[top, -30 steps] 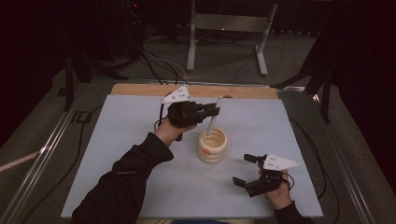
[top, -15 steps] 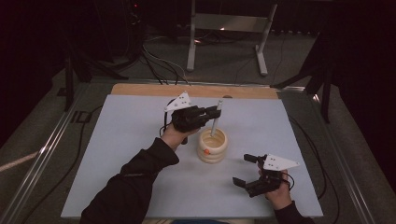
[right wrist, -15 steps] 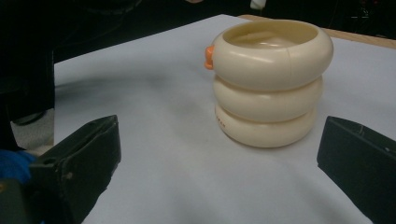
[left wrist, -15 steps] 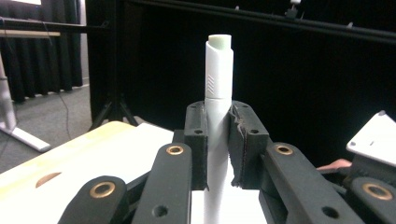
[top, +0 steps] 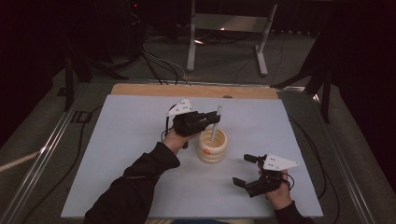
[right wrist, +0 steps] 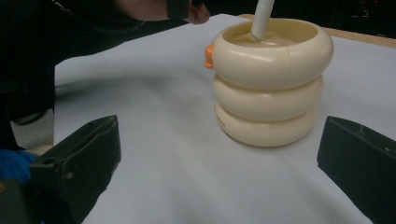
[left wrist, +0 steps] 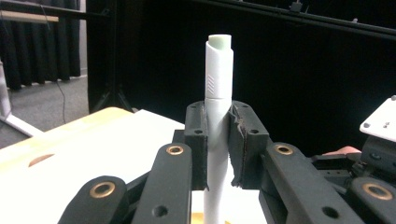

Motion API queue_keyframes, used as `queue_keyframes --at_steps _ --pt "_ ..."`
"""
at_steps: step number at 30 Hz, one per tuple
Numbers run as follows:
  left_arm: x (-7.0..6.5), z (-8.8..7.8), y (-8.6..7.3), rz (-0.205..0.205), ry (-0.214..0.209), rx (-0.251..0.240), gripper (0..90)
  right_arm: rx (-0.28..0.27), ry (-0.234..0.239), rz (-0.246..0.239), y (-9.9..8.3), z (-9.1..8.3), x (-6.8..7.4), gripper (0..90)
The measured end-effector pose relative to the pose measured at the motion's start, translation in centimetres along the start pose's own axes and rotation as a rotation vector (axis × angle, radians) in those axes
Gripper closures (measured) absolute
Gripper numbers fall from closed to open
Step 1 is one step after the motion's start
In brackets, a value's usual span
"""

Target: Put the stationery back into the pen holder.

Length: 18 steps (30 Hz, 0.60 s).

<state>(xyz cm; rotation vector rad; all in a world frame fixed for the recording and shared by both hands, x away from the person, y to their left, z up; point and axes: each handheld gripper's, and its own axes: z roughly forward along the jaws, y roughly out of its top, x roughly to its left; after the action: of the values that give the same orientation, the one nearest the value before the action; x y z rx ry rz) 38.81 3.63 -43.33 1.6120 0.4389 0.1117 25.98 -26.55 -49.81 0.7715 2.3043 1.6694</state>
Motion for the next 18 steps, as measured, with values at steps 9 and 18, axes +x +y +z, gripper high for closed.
queue_keyframes --at_steps 9,18 --pt "0.2 0.2 -1.3 -0.024 -0.021 0.025 79.1 -0.001 0.002 -0.003 0.0 0.0 0.0 0.0" --pt "0.1 0.5 -2.3 -0.041 -0.038 0.042 79.1 0.000 0.001 -0.002 0.0 0.0 0.0 0.0"
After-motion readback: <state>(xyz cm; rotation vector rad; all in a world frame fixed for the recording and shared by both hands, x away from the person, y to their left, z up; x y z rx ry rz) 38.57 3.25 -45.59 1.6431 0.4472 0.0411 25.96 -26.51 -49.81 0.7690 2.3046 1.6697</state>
